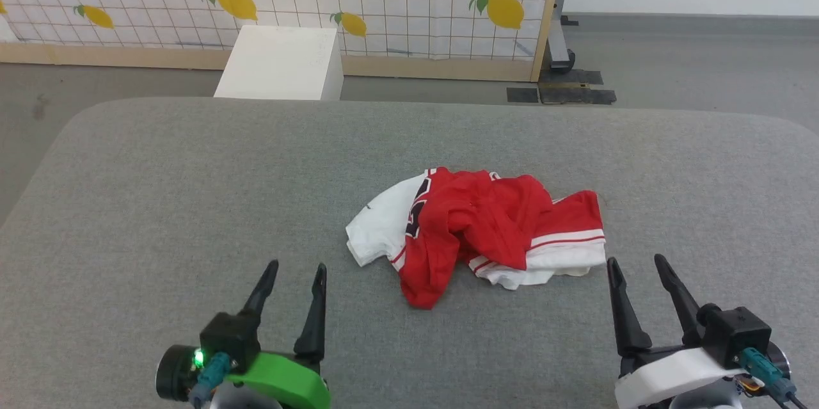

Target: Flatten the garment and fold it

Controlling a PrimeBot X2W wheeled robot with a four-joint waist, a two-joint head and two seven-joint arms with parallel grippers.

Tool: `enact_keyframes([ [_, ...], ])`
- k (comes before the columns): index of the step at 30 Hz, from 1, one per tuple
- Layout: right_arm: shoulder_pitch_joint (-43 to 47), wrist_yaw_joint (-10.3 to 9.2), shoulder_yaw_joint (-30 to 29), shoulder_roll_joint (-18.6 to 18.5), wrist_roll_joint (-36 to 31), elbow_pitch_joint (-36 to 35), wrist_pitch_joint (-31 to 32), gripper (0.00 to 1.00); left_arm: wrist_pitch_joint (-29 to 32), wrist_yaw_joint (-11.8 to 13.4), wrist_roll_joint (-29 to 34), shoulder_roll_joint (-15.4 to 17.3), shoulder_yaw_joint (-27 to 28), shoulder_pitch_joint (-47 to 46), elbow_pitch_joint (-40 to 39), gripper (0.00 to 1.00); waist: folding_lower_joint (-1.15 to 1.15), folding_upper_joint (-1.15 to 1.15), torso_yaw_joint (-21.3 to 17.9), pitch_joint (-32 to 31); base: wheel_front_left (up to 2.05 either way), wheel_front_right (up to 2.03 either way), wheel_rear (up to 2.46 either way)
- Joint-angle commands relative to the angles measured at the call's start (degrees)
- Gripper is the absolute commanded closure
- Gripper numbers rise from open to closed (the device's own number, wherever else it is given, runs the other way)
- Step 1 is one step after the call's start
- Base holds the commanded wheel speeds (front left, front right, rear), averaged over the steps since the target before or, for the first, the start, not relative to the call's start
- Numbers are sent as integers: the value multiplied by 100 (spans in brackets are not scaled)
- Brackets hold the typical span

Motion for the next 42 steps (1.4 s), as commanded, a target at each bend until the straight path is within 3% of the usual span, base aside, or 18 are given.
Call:
enact_keyframes([
  [1,62,-9,26,1,35,20,-34,0,-20,-42,92,-46,48,77,-25,0,0,0,-9,-9,0,0,0],
  [12,40,-9,100,1,85,10,-34,0,-20,-241,342,-183,166,81,65,0,0,0,-138,80,0,0,0],
  [16,-59,-9,111,1,70,-54,-34,0,142,-406,341,-91,-41,-295,396,0,0,0,-278,321,0,0,0],
  [24,-427,-9,244,1,82,-256,-34,0,2016,-587,4,440,-790,-2209,1026,0,0,0,-792,1039,0,0,0],
  [34,-745,-9,413,1,251,-424,-34,0,4322,-593,-1710,1476,-2003,-4139,2093,0,0,0,-1389,1559,0,0,0],
  [37,-778,-9,459,1,302,-431,-34,0,4796,-593,-1971,1694,-2312,-4315,2444,0,0,0,-1493,1640,0,0,0],
  [42,-775,-9,460,1,340,-444,-34,0,4976,-594,-2309,1831,-2671,-4327,2756,0,0,0,-1528,1711,0,0,0],
])
